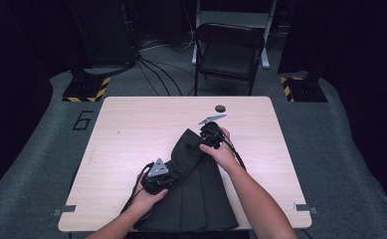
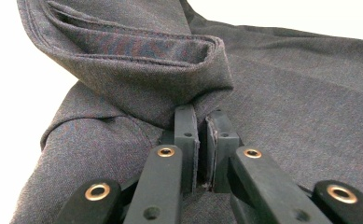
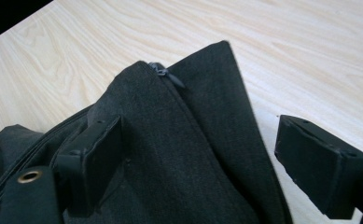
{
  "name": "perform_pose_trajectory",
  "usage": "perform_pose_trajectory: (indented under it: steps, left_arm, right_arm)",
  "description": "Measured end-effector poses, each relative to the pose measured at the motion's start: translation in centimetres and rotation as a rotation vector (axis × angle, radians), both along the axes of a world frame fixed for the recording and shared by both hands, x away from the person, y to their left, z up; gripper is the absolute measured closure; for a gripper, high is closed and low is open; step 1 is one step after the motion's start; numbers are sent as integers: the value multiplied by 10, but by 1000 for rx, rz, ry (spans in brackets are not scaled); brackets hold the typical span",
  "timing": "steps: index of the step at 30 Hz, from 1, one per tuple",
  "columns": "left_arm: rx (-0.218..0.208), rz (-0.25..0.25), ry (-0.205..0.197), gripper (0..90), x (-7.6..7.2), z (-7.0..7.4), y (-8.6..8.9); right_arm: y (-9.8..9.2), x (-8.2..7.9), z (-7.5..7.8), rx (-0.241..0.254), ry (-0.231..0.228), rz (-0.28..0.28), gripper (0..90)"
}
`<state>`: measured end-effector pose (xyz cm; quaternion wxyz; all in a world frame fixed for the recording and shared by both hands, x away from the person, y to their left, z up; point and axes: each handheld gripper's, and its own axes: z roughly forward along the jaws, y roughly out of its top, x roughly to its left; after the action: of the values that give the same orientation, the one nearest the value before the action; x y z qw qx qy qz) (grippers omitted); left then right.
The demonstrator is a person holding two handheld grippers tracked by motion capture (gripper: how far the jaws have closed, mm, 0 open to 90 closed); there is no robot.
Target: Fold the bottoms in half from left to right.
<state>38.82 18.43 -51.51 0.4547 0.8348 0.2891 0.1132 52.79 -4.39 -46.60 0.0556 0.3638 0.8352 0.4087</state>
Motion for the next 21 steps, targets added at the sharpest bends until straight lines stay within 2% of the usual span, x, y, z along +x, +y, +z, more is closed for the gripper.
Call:
perform_pose_trajectory:
  steps: [2, 4, 5, 6, 9, 11, 15, 17, 18, 19, 21]
  left_arm:
    - [-1, -3, 1, 844, 0, 0, 1]
    - [-6, -2, 0, 841, 1, 0, 1]
    - [-5, -6, 0, 841, 1, 0, 2]
    - [-7, -5, 0, 839, 1, 0, 2]
    - [-10, -2, -3, 836, 1, 0, 2]
    - [-13, 6, -11, 830, 0, 0, 1]
    - [-16, -10, -4, 786, 1, 2, 2]
    - [-26, -19, 30, 712, 2, 7, 3]
    - [-38, -9, 36, 654, 2, 14, 4]
    - [-33, -12, 36, 595, 2, 17, 6]
    - [-40, 1, 38, 543, 2, 24, 8]
  right_arm:
    - [2, -1, -1, -5, 17, 24, 230]
    - [3, -2, -1, -21, -6, 45, 326]
    - [3, -4, 1, -27, 10, 50, 377]
    - [2, -5, 1, -37, -5, 55, 440]
    - [-1, -8, 4, -60, -1, 45, 614]
    - [-4, -8, 5, -68, -14, 49, 693]
    - [-6, -11, 8, -71, -27, 56, 760]
    - [-7, -12, 9, -76, -46, 65, 772]
    - [-7, -12, 10, -74, -47, 62, 777]
    - [-8, -13, 11, -61, -57, 55, 781]
    - [-9, -14, 13, -58, -54, 47, 784]
